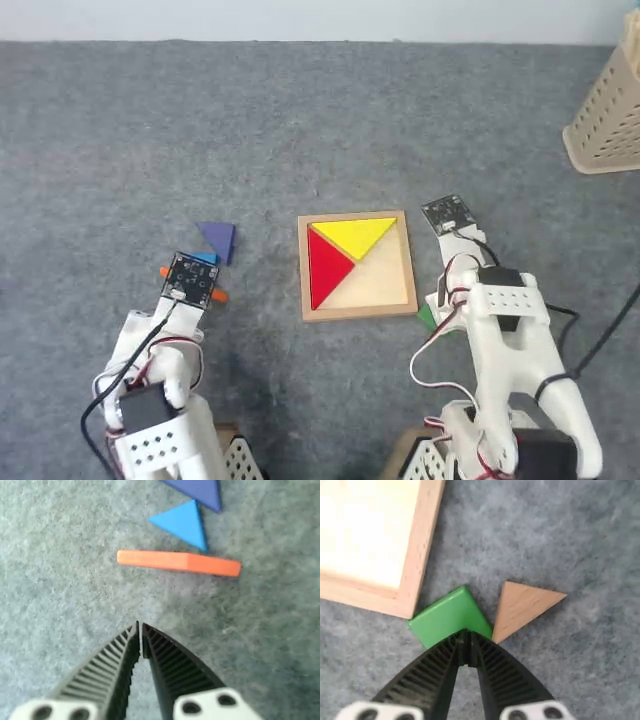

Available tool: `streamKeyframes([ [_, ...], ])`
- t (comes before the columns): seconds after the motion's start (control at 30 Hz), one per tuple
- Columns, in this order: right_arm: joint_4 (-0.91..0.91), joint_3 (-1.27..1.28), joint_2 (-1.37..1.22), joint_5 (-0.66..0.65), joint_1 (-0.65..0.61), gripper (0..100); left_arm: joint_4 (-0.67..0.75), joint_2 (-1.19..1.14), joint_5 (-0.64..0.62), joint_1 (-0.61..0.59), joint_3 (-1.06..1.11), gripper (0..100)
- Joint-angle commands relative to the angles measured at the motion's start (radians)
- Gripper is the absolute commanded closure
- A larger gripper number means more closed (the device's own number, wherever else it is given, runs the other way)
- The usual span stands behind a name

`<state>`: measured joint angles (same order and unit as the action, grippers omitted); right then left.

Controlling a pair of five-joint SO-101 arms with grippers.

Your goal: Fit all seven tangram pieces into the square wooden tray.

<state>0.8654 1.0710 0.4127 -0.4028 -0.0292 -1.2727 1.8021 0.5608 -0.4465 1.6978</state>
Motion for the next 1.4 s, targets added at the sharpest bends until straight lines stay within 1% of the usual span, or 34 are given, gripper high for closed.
streamKeyframes([
  [0.0,-0.016,0.032,0.004,-0.046,0.012,99.1,0.025,0.023,0.084,-0.009,-0.033,98],
  [0.03,-0.015,0.043,0.004,-0.063,0.012,99.1,0.018,0.023,0.106,-0.021,-0.061,98],
  [0.13,-0.010,0.061,0.004,-0.103,0.019,99.1,-0.005,-0.002,0.107,-0.057,-0.191,97],
  [0.23,-0.012,0.061,0.004,-0.100,0.047,99.1,-0.086,-0.132,0.104,-0.057,-0.378,89],
  [0.27,-0.012,0.061,0.005,-0.100,0.050,99.1,-0.103,-0.201,0.097,-0.057,-0.447,87],
  [0.33,-0.013,0.061,0.005,-0.100,0.050,99.1,-0.133,-0.373,0.040,-0.057,-0.607,85],
  [0.47,-0.019,0.061,0.005,-0.098,0.068,99.1,-0.262,-0.770,-0.020,-0.055,-0.943,84],
  [0.53,-0.019,0.061,0.005,-0.098,0.076,99.1,-0.316,-0.948,-0.043,-0.055,-1.058,84],
  [0.6,-0.019,0.061,0.005,-0.098,0.076,99.1,-0.330,-1.080,-0.054,-0.055,-1.125,85],
  [0.7,-0.021,0.081,0.051,-0.091,0.076,99.2,-0.310,-1.188,-0.058,-0.054,-1.148,85],
  [0.87,-0.021,0.199,0.246,-0.071,0.071,99.2,-0.232,-1.206,-0.061,0.012,-1.081,87],
  [1.0,-0.010,0.301,0.427,-0.072,0.077,99.2,-0.150,-1.209,-0.132,0.083,-1.012,87],
  [1.13,0.035,0.365,0.584,-0.074,0.076,99.2,-0.074,-1.211,-0.201,0.101,-0.986,87],
  [1.27,0.062,0.420,0.702,-0.114,0.074,99.2,-0.066,-1.212,-0.250,0.103,-0.986,87],
  [1.37,0.084,0.446,0.776,-0.118,0.071,99.2,-0.066,-1.212,-0.270,0.103,-0.986,87],
])
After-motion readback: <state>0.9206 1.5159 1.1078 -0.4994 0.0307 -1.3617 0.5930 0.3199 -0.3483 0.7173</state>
